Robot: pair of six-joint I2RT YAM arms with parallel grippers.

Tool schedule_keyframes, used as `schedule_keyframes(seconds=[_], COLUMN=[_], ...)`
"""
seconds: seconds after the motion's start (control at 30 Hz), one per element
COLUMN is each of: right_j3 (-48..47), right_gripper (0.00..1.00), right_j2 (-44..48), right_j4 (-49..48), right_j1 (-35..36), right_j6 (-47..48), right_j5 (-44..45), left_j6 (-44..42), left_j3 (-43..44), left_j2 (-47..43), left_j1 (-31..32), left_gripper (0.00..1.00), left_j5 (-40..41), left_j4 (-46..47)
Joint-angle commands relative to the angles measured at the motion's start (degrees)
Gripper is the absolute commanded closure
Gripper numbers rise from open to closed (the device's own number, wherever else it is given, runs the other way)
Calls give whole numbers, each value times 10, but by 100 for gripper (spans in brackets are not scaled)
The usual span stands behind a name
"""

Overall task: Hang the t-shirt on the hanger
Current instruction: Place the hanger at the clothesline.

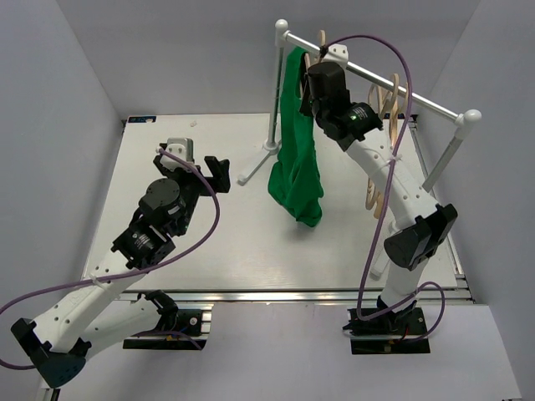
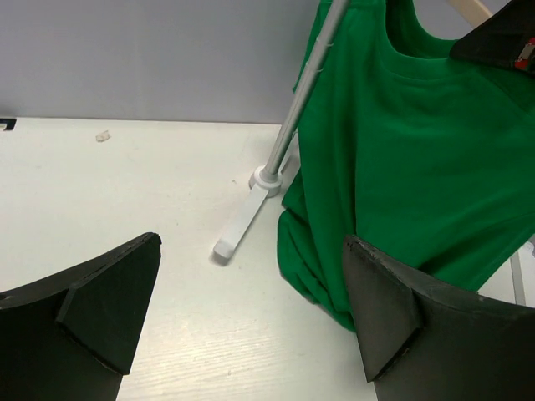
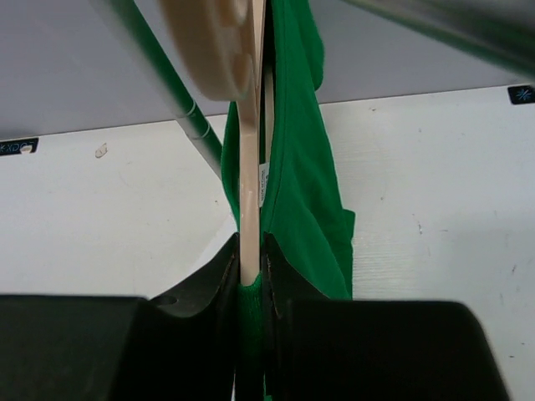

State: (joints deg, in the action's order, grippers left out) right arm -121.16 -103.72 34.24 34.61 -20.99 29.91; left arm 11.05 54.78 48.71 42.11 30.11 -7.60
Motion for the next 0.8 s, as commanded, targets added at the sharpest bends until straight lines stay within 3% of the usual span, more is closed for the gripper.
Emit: schedule_keyframes(seconds=[0.0, 0.23, 0.3, 0.37, 0.4, 0.43, 0.47, 0.77], right_j3=[0, 43, 53, 60, 61, 62, 65, 145], right_gripper=[100, 100, 90, 76, 60, 53, 13, 11], right_j2=[-2, 2, 15, 26, 36, 42, 48, 179], right_j4=[-78, -75, -79, -79, -79, -76, -73, -33], right_j1=[-2, -1, 0, 6, 8, 9, 11, 25], right_j6=[-34, -51, -39, -32, -26, -23, -18, 35], right_j5=[8, -47, -82, -82, -83, -86, -94, -98], left_j6=[27, 55, 60, 60, 63, 66, 71, 197], left_j3=[9, 8, 9, 15, 19, 27, 32, 98], left_j2=[-17, -23, -23, -21, -16, -13, -10, 17], left_j1=[0, 0, 0, 0, 0, 0, 0, 0], left_gripper=[2, 2, 2, 2, 2, 2, 2, 2], left_j5=[22, 36, 36, 33, 36, 37, 39, 124], left_j4=[-33, -66, -69, -75, -80, -91, -96, -235])
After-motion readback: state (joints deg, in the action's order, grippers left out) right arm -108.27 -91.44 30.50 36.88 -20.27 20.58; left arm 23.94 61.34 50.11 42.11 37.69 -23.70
